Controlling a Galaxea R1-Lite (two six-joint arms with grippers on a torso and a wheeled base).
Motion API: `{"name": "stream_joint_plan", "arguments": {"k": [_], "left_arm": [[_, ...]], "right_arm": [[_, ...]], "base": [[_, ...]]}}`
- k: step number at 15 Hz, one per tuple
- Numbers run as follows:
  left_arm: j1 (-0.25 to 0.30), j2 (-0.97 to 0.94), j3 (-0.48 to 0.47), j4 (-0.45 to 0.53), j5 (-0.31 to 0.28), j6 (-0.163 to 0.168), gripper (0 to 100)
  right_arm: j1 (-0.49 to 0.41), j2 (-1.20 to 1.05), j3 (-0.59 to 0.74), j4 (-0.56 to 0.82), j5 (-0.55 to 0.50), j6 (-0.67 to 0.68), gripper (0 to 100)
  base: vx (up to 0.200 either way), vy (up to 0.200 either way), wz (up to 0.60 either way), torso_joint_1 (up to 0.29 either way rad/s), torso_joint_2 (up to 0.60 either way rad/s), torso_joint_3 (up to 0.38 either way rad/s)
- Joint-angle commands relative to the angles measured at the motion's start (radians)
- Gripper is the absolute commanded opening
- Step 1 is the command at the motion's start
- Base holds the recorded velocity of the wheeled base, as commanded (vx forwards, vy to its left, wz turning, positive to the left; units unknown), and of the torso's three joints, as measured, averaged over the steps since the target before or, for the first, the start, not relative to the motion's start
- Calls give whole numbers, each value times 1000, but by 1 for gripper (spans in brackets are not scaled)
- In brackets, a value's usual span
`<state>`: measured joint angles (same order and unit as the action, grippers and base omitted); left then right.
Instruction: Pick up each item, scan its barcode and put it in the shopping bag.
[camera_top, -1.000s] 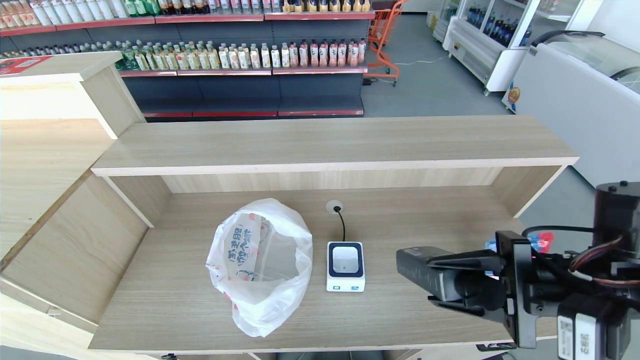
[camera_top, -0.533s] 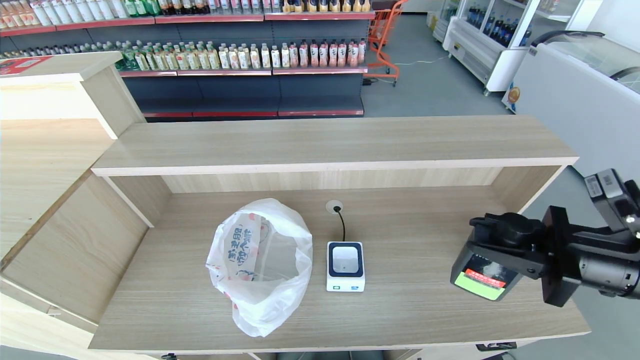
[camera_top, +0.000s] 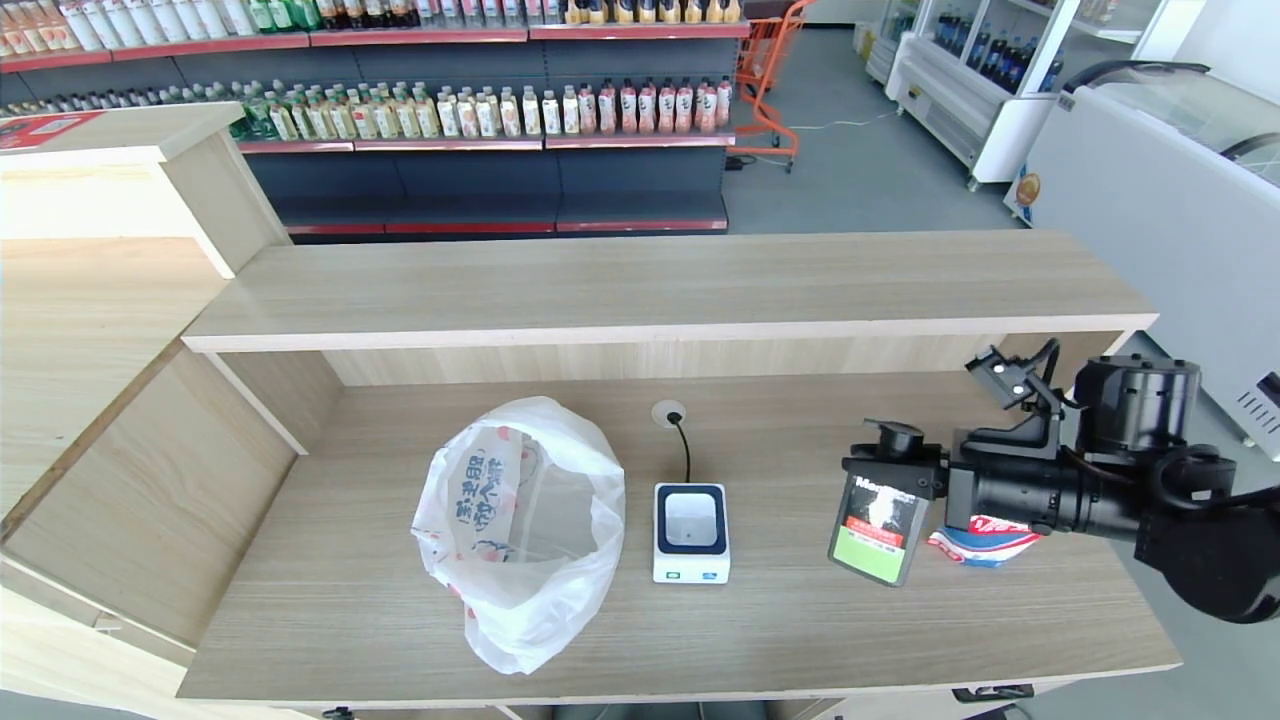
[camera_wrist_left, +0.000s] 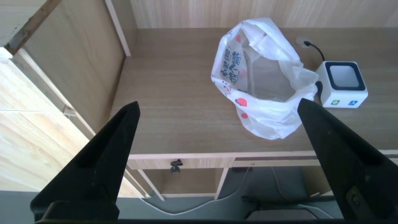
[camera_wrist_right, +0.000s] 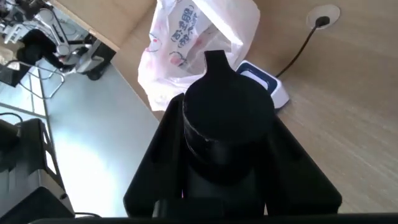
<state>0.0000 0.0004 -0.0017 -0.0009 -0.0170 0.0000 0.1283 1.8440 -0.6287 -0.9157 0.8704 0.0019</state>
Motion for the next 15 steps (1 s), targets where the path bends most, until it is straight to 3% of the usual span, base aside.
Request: {"name": "stream_joint_plan", "arguments": {"k": [1, 4, 7, 10, 15], "left_arm": [[0, 0, 0, -1, 0, 0, 100], [0, 0, 0, -1, 0, 0, 100], [0, 0, 0, -1, 0, 0, 100], [0, 0, 0, -1, 0, 0, 100], [0, 0, 0, -1, 0, 0, 100]], "right_arm": [[40, 208, -114, -3, -4, 9, 0], [94, 313, -229, 0, -13, 55, 0], [152, 429, -388, 1, -120, 95, 0], [186, 497, -505, 6, -128, 128, 0], [260, 593, -603, 3, -192, 173, 0]], "base": [[0, 0, 0, 0, 0, 0], [0, 0, 0, 0, 0, 0], [0, 0, 0, 0, 0, 0], [0, 0, 0, 0, 0, 0], [0, 0, 0, 0, 0, 0]]}}
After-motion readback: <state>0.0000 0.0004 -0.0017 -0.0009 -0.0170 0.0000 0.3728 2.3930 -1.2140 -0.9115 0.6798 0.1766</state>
